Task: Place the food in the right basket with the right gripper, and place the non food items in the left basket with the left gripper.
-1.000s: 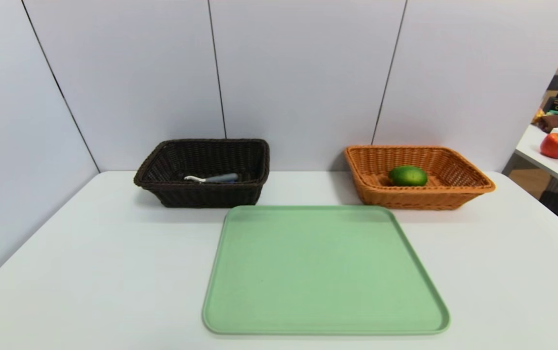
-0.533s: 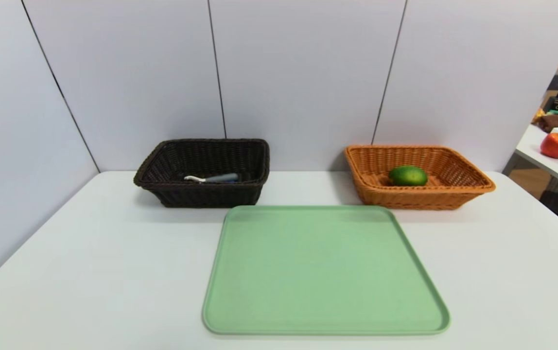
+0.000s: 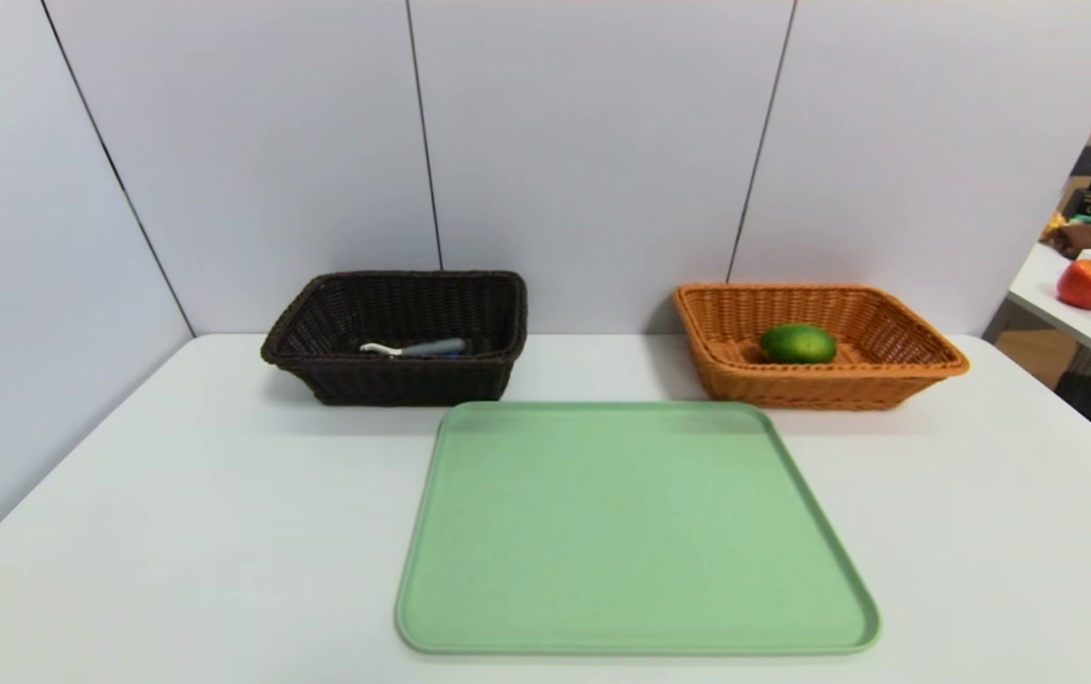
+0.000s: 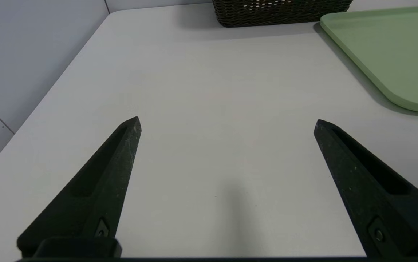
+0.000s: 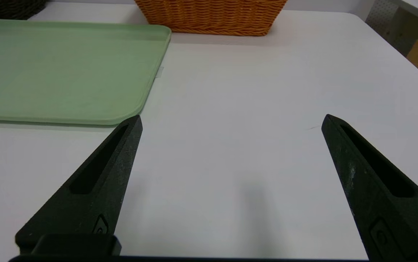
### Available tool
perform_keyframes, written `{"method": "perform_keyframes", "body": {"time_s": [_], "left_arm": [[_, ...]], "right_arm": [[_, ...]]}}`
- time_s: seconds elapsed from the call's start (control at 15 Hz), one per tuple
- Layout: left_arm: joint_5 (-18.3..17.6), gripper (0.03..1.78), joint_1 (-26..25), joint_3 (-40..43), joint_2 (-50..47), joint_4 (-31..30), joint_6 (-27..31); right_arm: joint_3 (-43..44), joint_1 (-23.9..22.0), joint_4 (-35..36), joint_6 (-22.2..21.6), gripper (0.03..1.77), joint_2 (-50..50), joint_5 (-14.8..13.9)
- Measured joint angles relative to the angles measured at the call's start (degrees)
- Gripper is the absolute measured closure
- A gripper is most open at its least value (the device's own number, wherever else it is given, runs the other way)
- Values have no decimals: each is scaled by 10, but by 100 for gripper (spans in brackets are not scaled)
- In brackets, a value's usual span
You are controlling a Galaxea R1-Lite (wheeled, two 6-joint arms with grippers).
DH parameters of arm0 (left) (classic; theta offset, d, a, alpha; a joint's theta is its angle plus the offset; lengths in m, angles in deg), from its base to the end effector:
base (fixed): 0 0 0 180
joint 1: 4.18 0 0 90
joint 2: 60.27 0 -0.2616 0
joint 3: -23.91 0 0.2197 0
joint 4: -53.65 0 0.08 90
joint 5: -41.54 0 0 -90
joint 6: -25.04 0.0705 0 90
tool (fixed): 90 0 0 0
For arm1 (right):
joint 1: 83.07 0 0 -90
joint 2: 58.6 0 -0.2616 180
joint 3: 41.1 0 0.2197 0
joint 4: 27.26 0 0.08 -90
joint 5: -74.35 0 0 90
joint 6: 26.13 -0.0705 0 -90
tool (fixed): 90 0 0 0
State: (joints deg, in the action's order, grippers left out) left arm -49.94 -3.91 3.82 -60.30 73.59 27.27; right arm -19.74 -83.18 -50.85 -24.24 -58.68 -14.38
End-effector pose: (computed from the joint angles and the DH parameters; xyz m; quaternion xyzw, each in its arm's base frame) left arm 0.0952 -0.0023 0.0759 0.0195 -0.0019 -0.0152 0.9997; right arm 0.0933 0.0014 0.0743 -0.0163 0.0186 0.0104 0.9996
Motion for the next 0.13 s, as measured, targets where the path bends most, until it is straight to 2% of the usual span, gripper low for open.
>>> {"method": "perform_keyframes", "body": {"time_s": [0.13], "left_arm": [[0,12,0,0,0,0,0]], "right_arm": [[0,0,4,-2,10,0,0]]}}
